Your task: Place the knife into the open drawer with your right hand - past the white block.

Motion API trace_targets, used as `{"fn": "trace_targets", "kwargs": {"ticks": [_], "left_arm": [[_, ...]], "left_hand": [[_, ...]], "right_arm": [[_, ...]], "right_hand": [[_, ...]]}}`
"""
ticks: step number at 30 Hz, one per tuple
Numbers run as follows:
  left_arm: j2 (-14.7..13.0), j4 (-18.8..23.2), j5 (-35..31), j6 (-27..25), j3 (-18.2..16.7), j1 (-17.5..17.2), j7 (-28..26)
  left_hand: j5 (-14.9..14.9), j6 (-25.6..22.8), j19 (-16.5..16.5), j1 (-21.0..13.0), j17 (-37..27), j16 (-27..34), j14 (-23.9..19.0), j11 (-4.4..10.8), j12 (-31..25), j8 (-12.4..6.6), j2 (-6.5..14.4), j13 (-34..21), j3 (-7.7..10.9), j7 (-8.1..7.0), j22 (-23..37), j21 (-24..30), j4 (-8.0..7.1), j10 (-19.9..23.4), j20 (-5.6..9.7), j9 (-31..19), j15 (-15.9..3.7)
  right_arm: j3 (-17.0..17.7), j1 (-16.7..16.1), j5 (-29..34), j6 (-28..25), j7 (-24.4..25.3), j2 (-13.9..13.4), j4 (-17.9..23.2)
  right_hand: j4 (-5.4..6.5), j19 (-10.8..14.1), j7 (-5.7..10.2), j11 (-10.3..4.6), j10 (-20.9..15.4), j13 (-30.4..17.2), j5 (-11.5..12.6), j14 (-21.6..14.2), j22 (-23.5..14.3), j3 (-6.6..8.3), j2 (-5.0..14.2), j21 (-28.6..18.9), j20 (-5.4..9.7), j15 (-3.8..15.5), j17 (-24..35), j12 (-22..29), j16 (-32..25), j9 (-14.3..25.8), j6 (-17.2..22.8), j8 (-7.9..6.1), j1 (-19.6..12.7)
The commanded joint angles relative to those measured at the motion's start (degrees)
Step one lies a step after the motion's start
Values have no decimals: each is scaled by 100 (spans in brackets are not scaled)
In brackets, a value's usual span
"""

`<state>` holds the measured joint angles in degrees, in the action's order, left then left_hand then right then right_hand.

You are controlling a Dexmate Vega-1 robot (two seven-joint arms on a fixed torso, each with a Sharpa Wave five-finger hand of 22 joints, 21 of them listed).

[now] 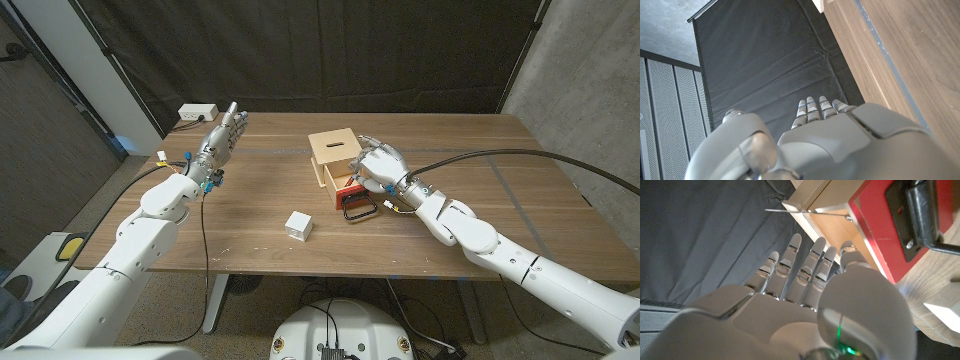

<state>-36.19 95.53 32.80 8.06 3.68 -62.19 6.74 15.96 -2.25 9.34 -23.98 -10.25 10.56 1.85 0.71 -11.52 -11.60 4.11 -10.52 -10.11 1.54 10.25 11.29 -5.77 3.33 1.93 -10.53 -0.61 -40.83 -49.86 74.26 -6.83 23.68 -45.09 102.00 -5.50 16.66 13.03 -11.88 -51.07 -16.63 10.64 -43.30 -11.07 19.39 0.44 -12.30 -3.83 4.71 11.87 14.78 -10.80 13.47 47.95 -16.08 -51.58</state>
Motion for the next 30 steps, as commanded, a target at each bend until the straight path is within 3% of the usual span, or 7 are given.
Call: {"fn": "trace_targets", "kwargs": {"ticks": [1, 5, 10, 15, 30], "left_arm": [[11, -3, 16, 95, -24, -61, 22], [16, -17, 26, 131, -25, -72, 54], [29, -44, -2, 186, -8, -50, 70], [30, -65, 18, 182, -1, -32, 100], [68, -96, 75, 353, -18, -62, 213]], "left_hand": [[-15, -35, 260, -10, -10, 12, 37, 16, -5, 19, 43, -25, -37, -18, 26, 23, -9, -37, 49, -26, 8], [-16, -38, 263, -12, -10, 12, 37, 14, -3, 18, 45, -25, -43, -24, 26, 23, -9, -42, 58, -26, 3], [-17, -40, 283, -14, -10, 13, 38, 12, -8, 18, 47, -25, -49, -27, 26, 17, -9, -30, 59, -26, 7], [-18, -53, 301, -14, -10, 15, 33, 12, -10, 13, 47, -25, -55, -18, 26, 12, -10, -25, 66, -26, 4], [-22, -63, 309, -17, -10, 13, 39, 12, -11, 11, 51, -25, -78, -15, 27, 16, -12, -22, 64, -27, 9]], "right_arm": [[153, -177, -66, -69, 87, -3, 264], [209, -228, -138, -122, 120, 44, 307], [318, -331, -313, -201, 186, 102, 398], [455, -449, -562, -239, 229, 137, 557], [841, -804, -1571, -387, 734, 616, 800]], "right_hand": [[28, 193, -18, -3, 43, -23, 61, 50, -10, 33, -9, -85, -218, 677, 16, -25, -7, 41, -43, -5, 97], [34, 264, -18, -1, 79, -27, 60, 108, -8, 38, -12, -106, -252, 633, 17, -30, 6, 50, -50, -9, 132], [54, 791, -18, 10, 190, -44, 54, 193, 1, 69, -11, -272, -429, 670, 2, -37, -3, 81, -84, -17, 262], [34, 1241, -18, 24, 278, -53, 39, 295, 19, 111, -18, -392, -457, 610, -13, -45, 2, 103, -122, -12, 317], [39, 1435, -21, 113, 461, -56, 15, 514, 32, 129, -19, -407, -433, 466, -16, -90, 33, 89, -203, 37, 404]]}}
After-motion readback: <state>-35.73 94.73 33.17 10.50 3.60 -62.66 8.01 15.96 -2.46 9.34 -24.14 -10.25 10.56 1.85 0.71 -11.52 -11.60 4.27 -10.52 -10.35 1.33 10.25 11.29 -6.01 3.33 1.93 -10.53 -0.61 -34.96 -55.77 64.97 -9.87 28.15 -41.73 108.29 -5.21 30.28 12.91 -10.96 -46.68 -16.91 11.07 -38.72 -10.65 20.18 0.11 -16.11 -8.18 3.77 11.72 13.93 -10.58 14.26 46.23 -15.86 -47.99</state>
